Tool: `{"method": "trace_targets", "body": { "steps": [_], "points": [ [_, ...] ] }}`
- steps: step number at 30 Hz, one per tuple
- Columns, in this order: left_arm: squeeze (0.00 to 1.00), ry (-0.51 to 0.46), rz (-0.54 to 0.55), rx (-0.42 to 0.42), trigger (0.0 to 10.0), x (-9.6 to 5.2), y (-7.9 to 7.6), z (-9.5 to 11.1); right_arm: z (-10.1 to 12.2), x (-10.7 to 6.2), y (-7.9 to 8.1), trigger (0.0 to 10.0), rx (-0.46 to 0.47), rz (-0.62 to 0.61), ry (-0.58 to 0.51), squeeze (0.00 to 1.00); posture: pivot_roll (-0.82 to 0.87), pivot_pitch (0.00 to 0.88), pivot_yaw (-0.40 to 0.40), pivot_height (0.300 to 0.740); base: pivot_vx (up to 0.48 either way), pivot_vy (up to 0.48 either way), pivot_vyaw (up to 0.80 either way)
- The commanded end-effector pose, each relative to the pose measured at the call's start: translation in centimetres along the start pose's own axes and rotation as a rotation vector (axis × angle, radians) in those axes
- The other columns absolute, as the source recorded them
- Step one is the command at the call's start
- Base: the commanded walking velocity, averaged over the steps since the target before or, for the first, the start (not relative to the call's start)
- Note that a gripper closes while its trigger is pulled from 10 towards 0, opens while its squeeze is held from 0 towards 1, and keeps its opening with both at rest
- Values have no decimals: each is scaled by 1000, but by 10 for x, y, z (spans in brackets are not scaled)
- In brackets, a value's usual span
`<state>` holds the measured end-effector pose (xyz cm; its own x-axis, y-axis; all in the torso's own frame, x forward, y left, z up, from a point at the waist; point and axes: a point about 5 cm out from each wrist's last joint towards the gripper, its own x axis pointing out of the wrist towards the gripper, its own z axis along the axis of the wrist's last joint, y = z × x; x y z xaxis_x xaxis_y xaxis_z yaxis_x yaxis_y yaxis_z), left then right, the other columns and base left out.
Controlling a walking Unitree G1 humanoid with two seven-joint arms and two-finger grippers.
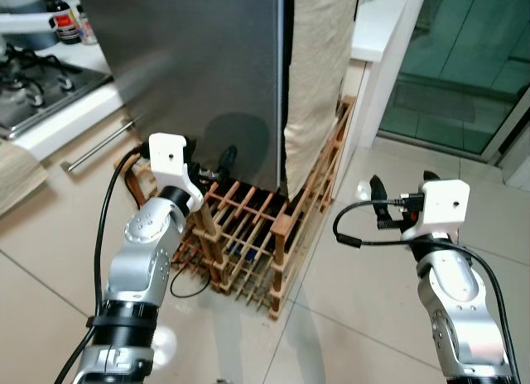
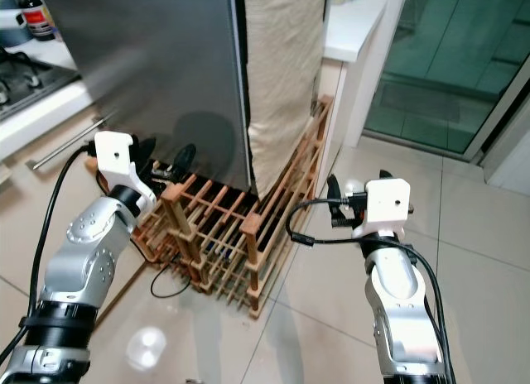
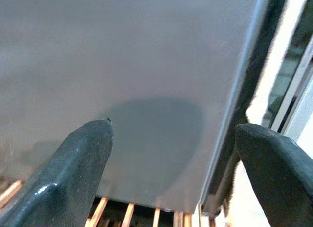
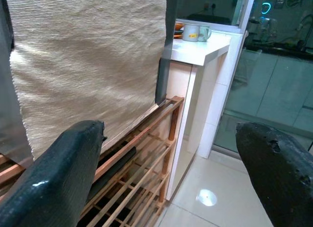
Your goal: Restocking fridge
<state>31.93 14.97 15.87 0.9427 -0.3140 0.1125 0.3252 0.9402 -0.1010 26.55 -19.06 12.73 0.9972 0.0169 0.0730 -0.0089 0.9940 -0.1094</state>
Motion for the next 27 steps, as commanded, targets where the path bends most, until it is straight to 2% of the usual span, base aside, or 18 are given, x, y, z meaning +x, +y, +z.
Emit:
{"method": "trace_targets", "body": {
  "steps": [1, 5, 6, 10, 17, 19, 23, 27],
  "points": [
    [0, -41, -64, -11, 10000, 1, -14, 9, 2, 2, -4, 10000, -6, -17, -15, 31, -78, 0, 79, 740, 0, -416, 0],
    [0, -69, -116, -20, 10000, 0, -24, 14, 2, 2, -3, 10000, -7, -16, -18, 31, -78, 0, 78, 740, 184, -412, 0],
    [0, -93, -173, -29, 10000, -3, -33, 18, 2, 3, -3, 10000, -8, -14, -20, 31, -77, 0, 77, 740, 255, -401, 0],
    [0, -101, -190, -45, 10000, -5, -34, 20, 2, 4, -3, 10000, -9, -12, -21, 31, -75, 0, 75, 740, 264, -199, 0],
    [0, -77, -70, -41, 10000, 5, -19, 22, 1, 5, 0, 10000, -7, -1, -23, 27, -71, 0, 70, 740, 0, 0, 0],
    [0, -60, -7, -57, 10000, 8, -9, 21, 0, 7, 2, 10000, -13, 6, -16, 31, -71, 0, 69, 740, 0, 0, 0],
    [0, -14, 95, -65, 10000, 13, 8, 14, 1, 10, 4, 10000, -17, 14, -18, 31, -77, 0, 69, 740, 0, 0, -800],
    [0, 9, 153, -75, 10000, 13, 14, 11, 2, 10, 3, 10000, -19, 16, -30, 35, -80, 0, 67, 740, 0, 0, -200]
  ]
}}
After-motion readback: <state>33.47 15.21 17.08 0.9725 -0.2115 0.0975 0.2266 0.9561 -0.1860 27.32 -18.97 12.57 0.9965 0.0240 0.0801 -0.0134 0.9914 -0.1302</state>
